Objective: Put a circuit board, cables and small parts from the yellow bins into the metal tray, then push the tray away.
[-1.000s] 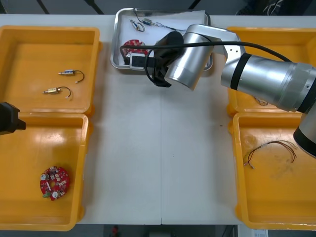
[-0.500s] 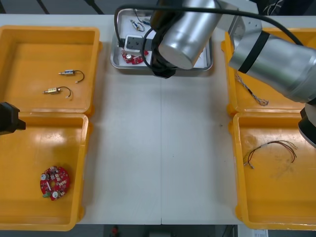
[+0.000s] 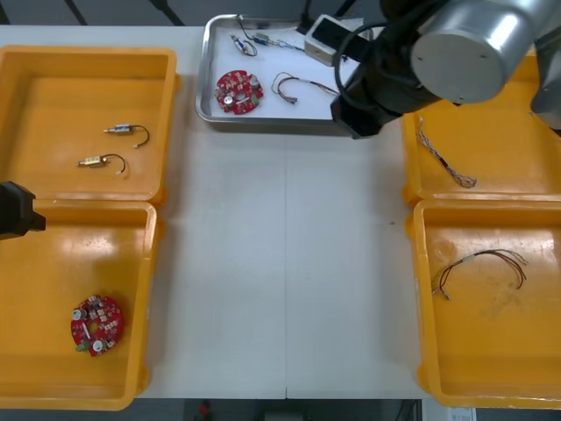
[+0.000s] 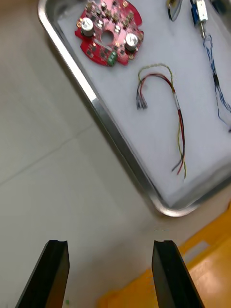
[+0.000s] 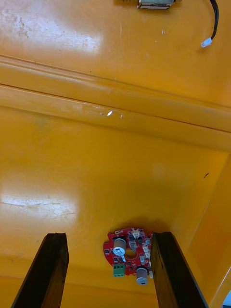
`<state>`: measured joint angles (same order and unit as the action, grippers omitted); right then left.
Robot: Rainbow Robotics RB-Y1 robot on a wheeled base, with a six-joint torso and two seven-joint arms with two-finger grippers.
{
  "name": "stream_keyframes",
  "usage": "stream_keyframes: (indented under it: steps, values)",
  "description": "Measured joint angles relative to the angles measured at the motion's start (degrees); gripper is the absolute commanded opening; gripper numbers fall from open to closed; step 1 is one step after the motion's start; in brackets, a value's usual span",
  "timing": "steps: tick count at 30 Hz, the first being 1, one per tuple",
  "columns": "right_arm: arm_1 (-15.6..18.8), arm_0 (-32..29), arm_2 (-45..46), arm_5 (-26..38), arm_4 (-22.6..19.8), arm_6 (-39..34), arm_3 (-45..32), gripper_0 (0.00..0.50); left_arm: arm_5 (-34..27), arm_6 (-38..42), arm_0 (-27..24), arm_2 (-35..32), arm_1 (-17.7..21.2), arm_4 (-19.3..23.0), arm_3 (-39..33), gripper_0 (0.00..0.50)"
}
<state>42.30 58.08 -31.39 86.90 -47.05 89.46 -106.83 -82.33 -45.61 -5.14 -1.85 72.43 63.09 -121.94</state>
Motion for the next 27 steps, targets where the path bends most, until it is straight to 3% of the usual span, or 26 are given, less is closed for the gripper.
stream_keyframes:
  steps: [5, 10, 15, 21, 27]
  values:
    - [5.0, -6.6, 6.5, 5.0, -3.2, -12.2, -6.2, 0.500, 0.0, 0.0, 0.0, 0.0, 0.0, 0.0, 0.0, 0.500]
    - [9.5, -12.5, 12.1, 7.3, -5.9, -13.9, -9.8, 0.500, 0.0, 0.0, 0.0, 0.0, 0.0, 0.0, 0.0, 0.500]
    - [13.2, -19.0, 19.5, 8.2, -9.5, -22.4, -11.3, 0.500, 0.0, 0.0, 0.0, 0.0, 0.0, 0.0, 0.0, 0.500]
    - [15.7, -27.1, 29.8, 10.3, -13.6, -24.0, -11.3, 0.500, 0.0, 0.0, 0.0, 0.0, 0.0, 0.0, 0.0, 0.500]
    - [16.6, -35.0, 38.3, 11.2, -15.0, -26.1, -11.3, 0.500, 0.0, 0.0, 0.0, 0.0, 0.0, 0.0, 0.0, 0.500]
